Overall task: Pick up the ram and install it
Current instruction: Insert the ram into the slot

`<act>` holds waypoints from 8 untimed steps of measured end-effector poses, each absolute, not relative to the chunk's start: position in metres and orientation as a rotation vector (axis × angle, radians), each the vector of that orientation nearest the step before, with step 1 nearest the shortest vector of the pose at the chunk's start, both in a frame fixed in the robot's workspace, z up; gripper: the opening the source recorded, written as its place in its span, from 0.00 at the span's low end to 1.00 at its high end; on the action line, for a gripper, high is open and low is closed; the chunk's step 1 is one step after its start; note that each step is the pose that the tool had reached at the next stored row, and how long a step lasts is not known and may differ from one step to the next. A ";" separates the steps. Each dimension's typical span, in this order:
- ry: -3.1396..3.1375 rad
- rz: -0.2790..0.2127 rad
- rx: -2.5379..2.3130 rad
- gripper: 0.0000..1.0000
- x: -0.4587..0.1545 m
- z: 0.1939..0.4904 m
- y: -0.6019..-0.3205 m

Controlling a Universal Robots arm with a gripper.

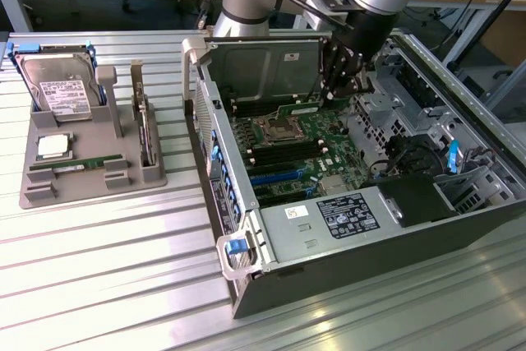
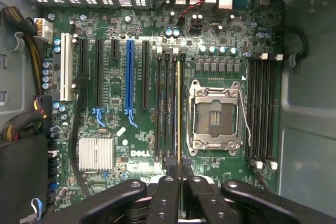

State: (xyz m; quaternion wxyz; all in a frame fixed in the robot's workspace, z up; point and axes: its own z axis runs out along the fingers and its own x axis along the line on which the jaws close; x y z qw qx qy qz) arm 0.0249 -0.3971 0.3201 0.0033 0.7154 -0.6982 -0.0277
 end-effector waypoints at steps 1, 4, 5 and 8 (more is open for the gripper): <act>-2.189 -0.087 2.243 0.12 0.025 0.320 -0.397; -2.189 -0.087 2.243 0.12 0.025 0.318 -0.397; -2.189 -0.087 2.243 0.12 0.025 0.317 -0.397; -2.189 -0.087 2.243 0.12 0.025 0.315 -0.397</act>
